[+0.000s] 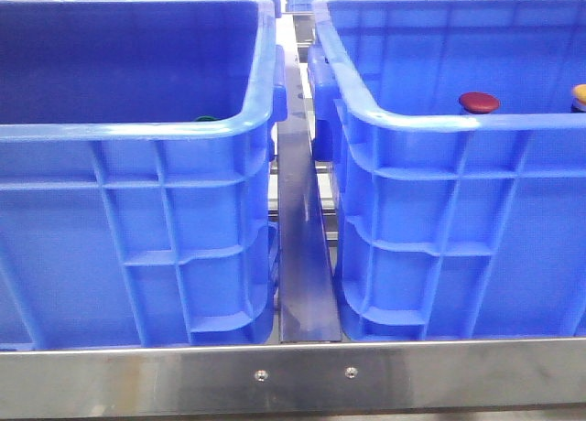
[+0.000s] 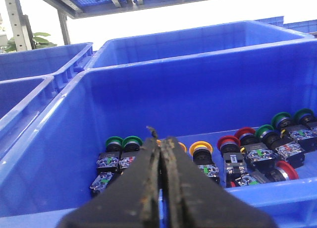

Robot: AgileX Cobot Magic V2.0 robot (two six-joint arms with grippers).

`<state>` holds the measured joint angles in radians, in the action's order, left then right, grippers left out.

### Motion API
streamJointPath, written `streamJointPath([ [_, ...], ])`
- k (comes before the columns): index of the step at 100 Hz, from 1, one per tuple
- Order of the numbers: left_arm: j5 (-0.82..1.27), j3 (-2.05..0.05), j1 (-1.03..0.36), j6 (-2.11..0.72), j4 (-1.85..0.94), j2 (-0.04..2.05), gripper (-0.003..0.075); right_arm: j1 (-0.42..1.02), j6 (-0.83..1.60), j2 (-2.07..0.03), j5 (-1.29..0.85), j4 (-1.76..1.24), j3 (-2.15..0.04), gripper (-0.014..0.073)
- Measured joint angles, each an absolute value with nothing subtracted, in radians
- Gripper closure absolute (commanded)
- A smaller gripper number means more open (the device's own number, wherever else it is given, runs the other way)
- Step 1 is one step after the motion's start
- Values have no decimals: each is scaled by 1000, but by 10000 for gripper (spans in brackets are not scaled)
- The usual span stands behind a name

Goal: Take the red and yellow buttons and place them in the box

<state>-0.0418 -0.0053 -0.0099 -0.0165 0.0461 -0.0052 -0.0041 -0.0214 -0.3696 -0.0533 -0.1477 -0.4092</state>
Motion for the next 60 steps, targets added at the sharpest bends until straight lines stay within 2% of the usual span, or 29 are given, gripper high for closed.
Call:
streamJointPath([
  [34, -42, -5, -10, -17, 46, -5, 739, 85, -87, -163, 13, -23, -178, 690],
  [60, -42, -5, -10, -17, 46, -5, 739, 92, -89, -16, 45, -16, -14, 690],
])
